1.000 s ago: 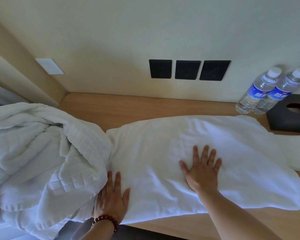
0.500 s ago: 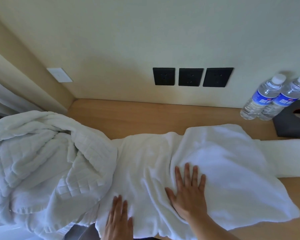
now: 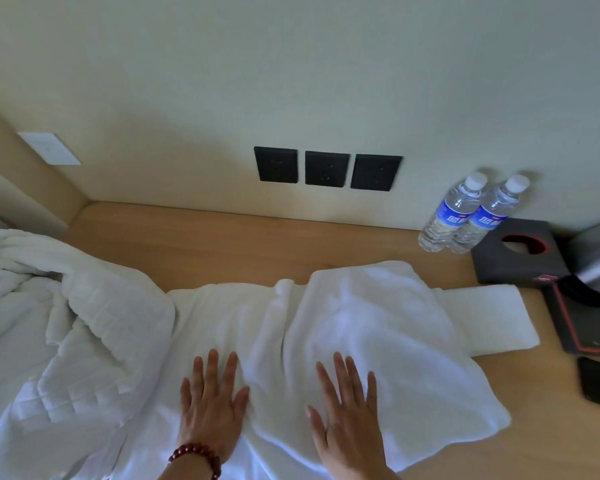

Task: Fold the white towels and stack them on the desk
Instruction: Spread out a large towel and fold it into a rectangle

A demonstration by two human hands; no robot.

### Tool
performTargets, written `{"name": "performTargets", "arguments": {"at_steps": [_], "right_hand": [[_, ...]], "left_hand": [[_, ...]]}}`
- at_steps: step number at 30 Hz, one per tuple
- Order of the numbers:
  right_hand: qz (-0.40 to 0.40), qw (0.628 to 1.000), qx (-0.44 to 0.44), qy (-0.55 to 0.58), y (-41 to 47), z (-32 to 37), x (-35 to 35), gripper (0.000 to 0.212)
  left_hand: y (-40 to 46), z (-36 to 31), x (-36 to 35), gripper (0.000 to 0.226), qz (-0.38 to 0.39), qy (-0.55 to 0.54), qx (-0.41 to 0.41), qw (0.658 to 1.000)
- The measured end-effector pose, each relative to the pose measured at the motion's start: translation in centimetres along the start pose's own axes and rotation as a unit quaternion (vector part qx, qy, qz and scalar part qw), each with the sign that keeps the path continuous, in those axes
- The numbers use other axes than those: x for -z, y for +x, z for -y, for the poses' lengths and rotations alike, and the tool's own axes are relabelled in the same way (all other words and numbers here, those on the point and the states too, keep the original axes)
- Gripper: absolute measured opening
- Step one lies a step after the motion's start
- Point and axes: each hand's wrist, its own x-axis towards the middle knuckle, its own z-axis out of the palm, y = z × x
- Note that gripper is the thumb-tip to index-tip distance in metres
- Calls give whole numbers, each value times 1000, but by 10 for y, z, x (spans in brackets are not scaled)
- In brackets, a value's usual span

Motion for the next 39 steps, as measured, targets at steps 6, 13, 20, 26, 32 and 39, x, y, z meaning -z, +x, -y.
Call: {"name": "performTargets", "arguments": {"at_steps": [6, 13, 20, 26, 32, 39], "right_hand": [[-124, 977, -174, 17, 45, -103, 58, 60], [114, 976, -173, -66, 92, -238, 94, 88], [108, 978, -171, -51, 99, -267, 79, 81], [108, 966, -219, -82, 74, -296, 80, 70], [125, 943, -296, -84, 54, -335, 101, 55], [160, 933, -313, -73, 60, -333, 105, 55]], "left_hand": [[8, -7, -15, 79, -93, -27, 6, 995], [4, -18, -22, 68, -218, -14, 12, 976], [3, -21, -25, 54, -269, -11, -20, 963], [7, -21, -20, 58, -253, -11, -21, 967], [7, -34, -10, 63, -205, 24, -68, 976], [25, -55, -2, 59, -142, -47, -20, 988]]}}
